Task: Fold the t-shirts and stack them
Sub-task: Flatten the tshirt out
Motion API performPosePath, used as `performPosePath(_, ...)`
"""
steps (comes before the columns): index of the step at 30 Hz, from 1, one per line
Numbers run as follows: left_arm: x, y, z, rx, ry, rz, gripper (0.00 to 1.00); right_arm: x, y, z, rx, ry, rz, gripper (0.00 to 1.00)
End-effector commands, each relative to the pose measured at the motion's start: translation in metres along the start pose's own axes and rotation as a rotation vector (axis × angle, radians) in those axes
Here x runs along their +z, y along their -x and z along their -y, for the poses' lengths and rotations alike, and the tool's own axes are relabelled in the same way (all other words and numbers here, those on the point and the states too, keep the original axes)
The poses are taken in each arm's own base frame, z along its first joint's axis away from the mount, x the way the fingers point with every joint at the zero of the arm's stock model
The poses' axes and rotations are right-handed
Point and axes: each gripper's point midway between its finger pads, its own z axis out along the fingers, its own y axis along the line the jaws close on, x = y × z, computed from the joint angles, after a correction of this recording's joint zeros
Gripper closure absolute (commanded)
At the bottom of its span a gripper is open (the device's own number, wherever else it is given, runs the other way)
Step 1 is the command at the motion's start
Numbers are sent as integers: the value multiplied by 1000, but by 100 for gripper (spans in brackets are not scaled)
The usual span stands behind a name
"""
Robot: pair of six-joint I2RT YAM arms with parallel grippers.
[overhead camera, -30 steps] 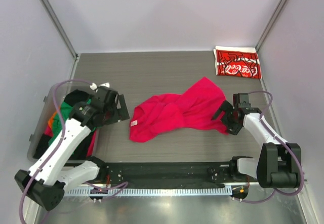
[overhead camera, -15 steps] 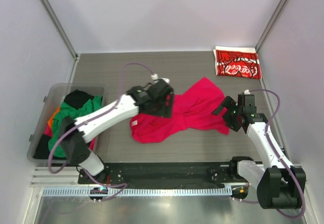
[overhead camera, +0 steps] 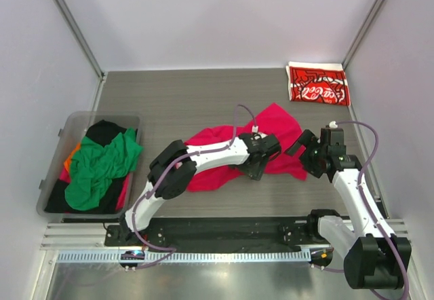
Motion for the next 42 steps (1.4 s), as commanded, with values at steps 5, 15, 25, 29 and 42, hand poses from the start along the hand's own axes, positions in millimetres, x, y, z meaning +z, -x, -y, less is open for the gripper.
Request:
performPosePath(5, 9, 10, -8, -11, 92, 46, 26, -5, 3, -7, -9, 27, -2, 1)
performPosePath(15, 7, 8, -22, -21, 167, 48, 62, -3, 0, -4, -13, 17, -11, 1)
performPosePath(25, -70, -1, -79, -73, 238, 144, 98, 1, 3, -5, -6, 13, -12, 1)
performPosePath(29, -109, -5, -108, -122, 235, 204, 100, 1, 15, -14, -18, 23, 0, 1)
performPosePath(42, -180, -45, -202, -311, 235, 333, 100, 48, 95, -72, -134, 23, -21, 4)
